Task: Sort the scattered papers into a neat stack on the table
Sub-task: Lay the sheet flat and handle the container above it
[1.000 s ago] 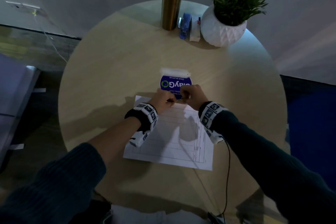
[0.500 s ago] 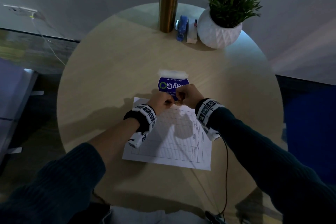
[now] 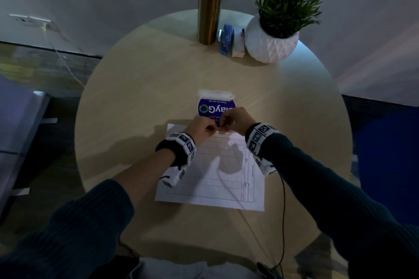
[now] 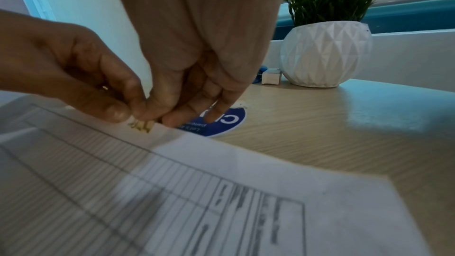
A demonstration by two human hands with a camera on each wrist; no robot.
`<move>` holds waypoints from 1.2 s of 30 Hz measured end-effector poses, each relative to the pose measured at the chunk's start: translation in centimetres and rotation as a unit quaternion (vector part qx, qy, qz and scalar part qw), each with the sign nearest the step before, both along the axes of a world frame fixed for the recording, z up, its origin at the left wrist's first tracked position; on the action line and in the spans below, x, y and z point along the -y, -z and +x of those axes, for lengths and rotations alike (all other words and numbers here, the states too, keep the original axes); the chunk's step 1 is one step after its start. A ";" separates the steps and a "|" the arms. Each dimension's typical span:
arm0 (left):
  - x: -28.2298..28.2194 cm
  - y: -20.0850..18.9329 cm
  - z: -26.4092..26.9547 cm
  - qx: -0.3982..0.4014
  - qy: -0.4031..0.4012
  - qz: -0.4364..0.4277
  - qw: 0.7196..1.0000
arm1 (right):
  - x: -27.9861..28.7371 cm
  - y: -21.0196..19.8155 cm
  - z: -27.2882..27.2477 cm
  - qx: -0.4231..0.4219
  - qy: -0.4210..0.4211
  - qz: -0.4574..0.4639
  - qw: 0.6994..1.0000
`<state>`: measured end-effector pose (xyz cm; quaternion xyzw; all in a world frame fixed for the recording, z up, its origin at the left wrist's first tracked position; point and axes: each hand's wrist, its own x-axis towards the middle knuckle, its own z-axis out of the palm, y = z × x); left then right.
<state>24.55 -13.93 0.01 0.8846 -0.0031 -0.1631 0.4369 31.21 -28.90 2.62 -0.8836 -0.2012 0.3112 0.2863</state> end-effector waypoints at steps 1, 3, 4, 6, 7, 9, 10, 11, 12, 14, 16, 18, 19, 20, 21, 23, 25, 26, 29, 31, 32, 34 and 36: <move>0.0 0.1 0.0 -0.002 -0.008 -0.004 1.000 | 0.1 0.2 0.0 -0.006 0.017 0.000 1.000; -0.1 0.5 0.0 -0.012 -0.022 -0.002 1.000 | 0.1 0.3 -0.5 0.003 0.036 -0.002 0.999; -0.1 0.6 -0.1 -0.017 -0.028 0.003 0.999 | 0.2 0.4 -0.9 0.012 0.038 -0.001 0.999; -0.1 0.8 0.1 -0.026 -0.036 0.011 0.999 | 0.4 0.5 -1.7 0.017 0.037 0.012 0.999; -0.2 1.0 0.2 -0.032 -0.039 0.011 0.999 | 0.7 0.7 -2.1 0.010 0.036 0.016 0.999; -0.4 1.0 0.3 -0.039 -0.043 0.012 0.998 | 1.2 1.1 -3.1 0.009 0.011 0.005 1.000; -0.5 1.0 0.3 -0.038 -0.046 0.011 0.998 | 1.4 1.2 -3.6 0.020 -0.008 -0.003 1.000; -0.6 1.0 0.3 -0.036 -0.049 0.005 0.998 | 1.5 1.4 -4.0 0.032 -0.014 -0.004 0.999; -0.6 1.0 0.3 -0.031 -0.049 -0.002 0.998 | 1.6 1.5 -4.2 0.041 -0.002 0.008 0.999; -0.5 0.7 0.2 -0.020 -0.043 -0.012 0.999 | 1.6 1.5 -4.3 0.041 0.064 0.048 0.996; -0.3 0.6 0.1 -0.011 -0.040 -0.022 0.999 | 1.5 1.2 -4.2 0.054 0.100 0.074 0.991; -0.2 0.3 0.0 -0.002 -0.035 -0.025 0.999 | 1.3 1.1 -3.9 0.064 0.100 0.068 0.991; -0.2 0.2 -0.1 0.003 -0.031 -0.025 0.999 | 1.3 1.2 -3.8 0.064 0.098 0.061 0.991; -0.1 0.1 -0.1 0.007 -0.028 -0.025 0.999 | 1.3 1.3 -3.6 0.062 0.092 0.052 0.992; -0.1 0.0 -0.1 0.011 -0.025 -0.025 0.999 | 1.2 1.4 -3.4 0.059 0.083 0.041 0.994; -0.1 -0.1 -0.2 0.016 -0.023 -0.024 0.999 | 1.1 1.5 -3.2 0.055 0.061 0.009 0.997; -0.1 -0.1 -0.2 0.019 -0.025 -0.025 0.999 | 0.9 1.3 -3.0 0.043 0.023 -0.048 0.998; 0.0 -0.1 -0.3 0.021 -0.022 -0.024 0.999 | 0.7 1.0 -3.0 0.040 -0.004 -0.087 0.995; 0.0 -0.3 -0.4 0.036 -0.014 -0.022 0.999 | 0.4 0.6 -3.1 0.052 -0.061 -0.166 0.983; 0.0 -0.4 -0.5 0.053 -0.005 -0.019 0.998 | 0.5 0.9 -3.6 0.070 -0.040 -0.168 0.982; 0.0 -0.3 -0.5 0.056 0.006 -0.001 0.998 | 0.7 1.1 -3.9 0.077 -0.018 -0.161 0.984; 0.0 0.3 -0.5 0.053 0.023 0.083 0.995 | 1.3 1.3 -4.6 0.090 0.028 -0.148 0.984; -0.1 0.8 -0.7 0.019 0.016 0.165 0.986 | 2.1 1.2 -5.3 0.096 0.056 -0.147 0.983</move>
